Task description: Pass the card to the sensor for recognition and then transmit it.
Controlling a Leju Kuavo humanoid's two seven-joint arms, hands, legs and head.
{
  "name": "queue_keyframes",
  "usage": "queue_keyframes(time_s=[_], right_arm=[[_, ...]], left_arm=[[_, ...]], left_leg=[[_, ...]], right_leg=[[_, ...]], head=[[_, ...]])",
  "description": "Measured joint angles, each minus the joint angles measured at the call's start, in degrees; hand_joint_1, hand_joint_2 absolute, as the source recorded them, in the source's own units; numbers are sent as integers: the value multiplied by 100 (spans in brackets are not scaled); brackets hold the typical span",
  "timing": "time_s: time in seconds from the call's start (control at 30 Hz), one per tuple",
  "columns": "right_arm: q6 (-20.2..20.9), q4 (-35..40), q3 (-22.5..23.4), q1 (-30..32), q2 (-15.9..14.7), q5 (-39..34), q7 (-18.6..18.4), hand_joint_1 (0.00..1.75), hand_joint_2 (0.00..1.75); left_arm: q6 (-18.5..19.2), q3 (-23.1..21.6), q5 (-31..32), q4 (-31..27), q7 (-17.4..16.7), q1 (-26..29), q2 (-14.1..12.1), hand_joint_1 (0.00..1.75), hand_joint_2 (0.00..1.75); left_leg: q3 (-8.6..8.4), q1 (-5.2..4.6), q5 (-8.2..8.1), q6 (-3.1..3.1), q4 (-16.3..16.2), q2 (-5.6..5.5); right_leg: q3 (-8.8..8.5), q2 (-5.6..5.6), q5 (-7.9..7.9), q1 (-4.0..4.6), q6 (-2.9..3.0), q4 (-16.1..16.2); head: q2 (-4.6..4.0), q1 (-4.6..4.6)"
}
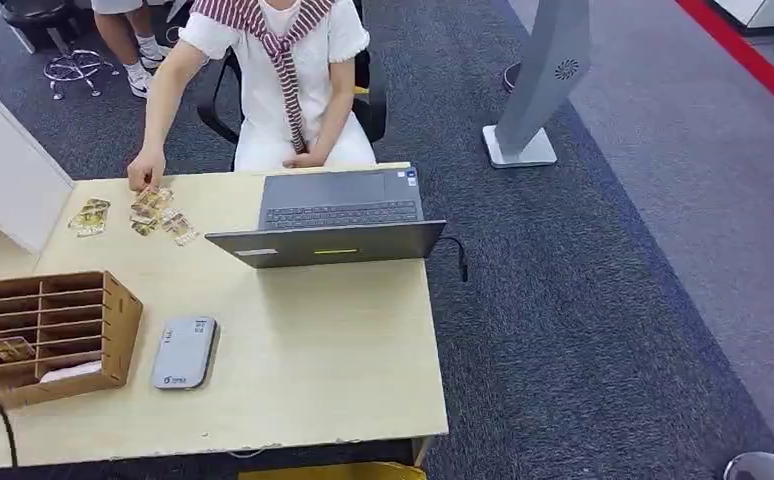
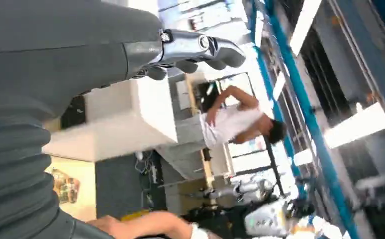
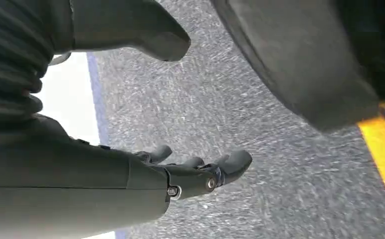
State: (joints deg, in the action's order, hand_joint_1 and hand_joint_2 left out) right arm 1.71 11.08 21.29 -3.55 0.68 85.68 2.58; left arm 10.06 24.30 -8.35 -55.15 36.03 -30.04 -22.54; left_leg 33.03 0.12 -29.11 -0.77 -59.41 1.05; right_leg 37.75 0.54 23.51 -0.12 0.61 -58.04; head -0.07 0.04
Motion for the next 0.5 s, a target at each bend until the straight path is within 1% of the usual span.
queue_keyframes(time_s=[0.03,0.13,0.2,0.27,0.33,0.4,0.5], right_arm=[[-35,-2,0,37,0,-5,-13,0,175],[-109,-15,0,122,0,13,11,0,175],[-146,-26,0,169,0,11,83,0,175],[-155,-28,0,195,0,26,163,0,175],[-171,-35,0,207,-9,72,229,0,175],[-173,-37,0,210,-15,92,255,0,175],[-177,-37,0,210,-26,92,273,0,175]], left_arm=[[223,356,-336,128,-88,55,-116,0,175],[792,1554,-1436,829,-562,212,-589,0,175],[915,2232,-1907,1324,-732,363,-873,0,175],[968,2779,-2153,1748,-739,586,-1092,0,175],[1033,3216,-2323,2061,-717,843,-1217,0,175],[1088,3507,-2391,2304,-711,1027,-1302,0,175],[1081,3786,-2400,2556,-707,1163,-1394,0,175]], left_leg=[[2,6,0,0,1,-1],[-2,12,-9,14,3,-1],[-4,12,-11,16,3,-1],[-5,13,-11,16,4,-1],[-5,13,-12,15,3,-5],[-4,12,-12,14,2,-14],[-1,12,-13,12,2,-34]], right_leg=[[-1,0,2,1,1,-1],[0,0,8,3,10,-1],[0,0,11,4,13,0],[-1,0,14,5,17,0],[-1,-3,19,6,12,1],[-3,-11,21,6,15,4],[-12,-35,21,5,14,7]], head=[[0,-2],[-2,-2],[0,-4],[0,-2],[-2,0],[-2,0],[-2,7]])
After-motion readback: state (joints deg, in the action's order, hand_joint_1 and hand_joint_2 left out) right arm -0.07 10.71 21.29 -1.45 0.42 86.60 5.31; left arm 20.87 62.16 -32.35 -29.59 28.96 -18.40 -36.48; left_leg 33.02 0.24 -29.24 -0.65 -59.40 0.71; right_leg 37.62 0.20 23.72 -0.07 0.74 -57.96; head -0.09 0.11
